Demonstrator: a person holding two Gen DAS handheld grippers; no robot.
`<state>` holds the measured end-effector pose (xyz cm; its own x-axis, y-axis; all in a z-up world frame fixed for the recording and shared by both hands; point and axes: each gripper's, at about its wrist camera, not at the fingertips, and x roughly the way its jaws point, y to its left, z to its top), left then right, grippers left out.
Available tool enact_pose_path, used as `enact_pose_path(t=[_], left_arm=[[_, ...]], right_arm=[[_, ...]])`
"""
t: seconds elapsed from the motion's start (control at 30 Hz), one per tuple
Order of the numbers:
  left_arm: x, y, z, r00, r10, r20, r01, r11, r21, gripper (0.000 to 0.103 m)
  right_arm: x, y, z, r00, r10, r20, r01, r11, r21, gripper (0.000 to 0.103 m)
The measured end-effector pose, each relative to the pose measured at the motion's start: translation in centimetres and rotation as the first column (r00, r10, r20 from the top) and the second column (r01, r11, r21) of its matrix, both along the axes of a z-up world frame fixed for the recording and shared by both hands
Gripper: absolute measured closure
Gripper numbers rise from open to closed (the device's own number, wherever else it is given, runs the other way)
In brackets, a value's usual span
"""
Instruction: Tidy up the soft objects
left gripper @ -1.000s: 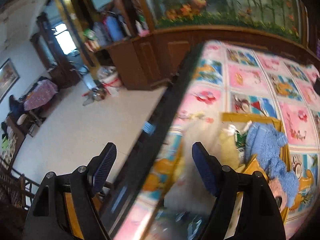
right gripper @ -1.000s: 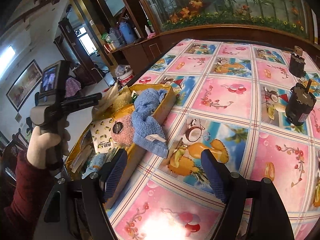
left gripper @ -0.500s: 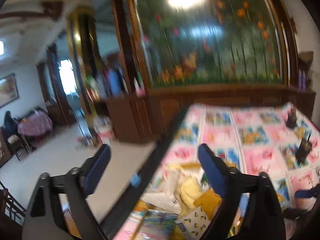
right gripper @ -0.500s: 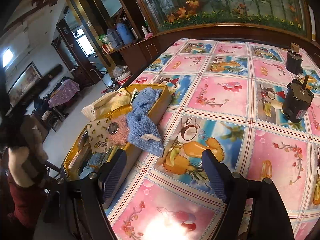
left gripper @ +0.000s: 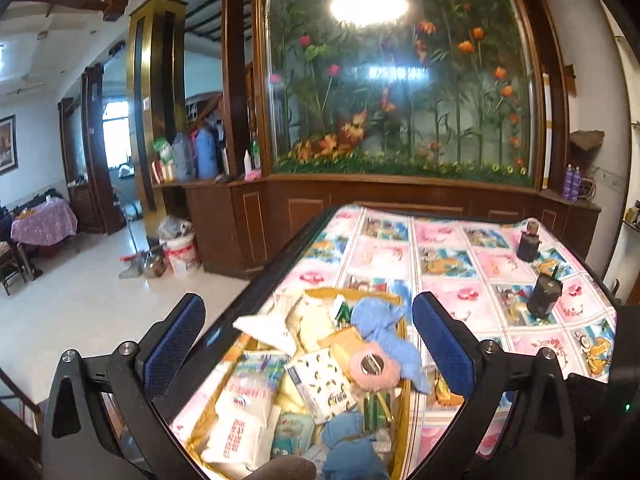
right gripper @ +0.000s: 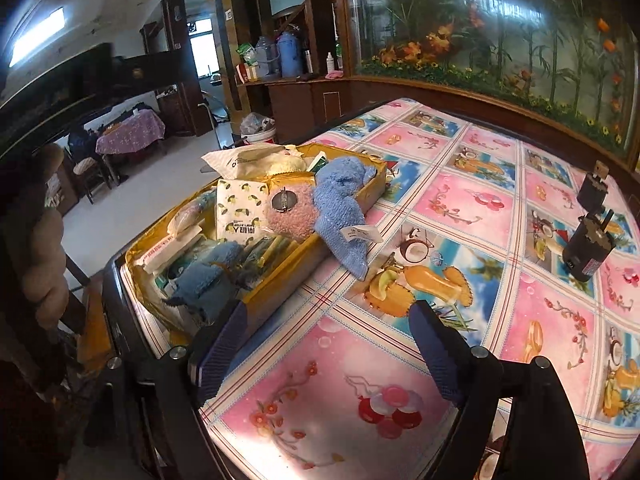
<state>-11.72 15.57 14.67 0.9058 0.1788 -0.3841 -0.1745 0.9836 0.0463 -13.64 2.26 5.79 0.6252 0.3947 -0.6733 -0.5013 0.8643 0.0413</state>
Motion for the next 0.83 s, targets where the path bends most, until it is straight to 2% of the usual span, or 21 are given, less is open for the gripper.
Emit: enact_pose_path(t=[0.13,0.27,0.53,0.83], left_arm=[[-0.7,-0.4,-1.3,0.995,0.071,-0.076,-0.067,0.996,0.055,0.0],[-0.8,0.5,-2.6,0.988,0.109,-0.114,-0.106,0.994,0.031,0.0],[-0.6,1.9,-4.3,0.977,0.156,-0.145,-0.152,0.988,0.037,0.0],[-0.2,3.0,-5.0,0.966,0.184,-0.183,-0.183,0.983,0.021,0.0]], right_arm=[[-1.3,0.8,-0.5,0.999,0.025,0.029,-0.023,0.998,-0.052,0.016],[-1.8,1.8,-1.0,0.998,0.054,0.037,-0.05,0.995,-0.089,0.016],[-2.1,3.5,-1.6,0.995,0.094,0.042,-0.087,0.986,-0.143,0.015],[-1.4,3.5,-1.9,0.996,0.088,0.017,-0.084,0.987,-0.134,0.015]])
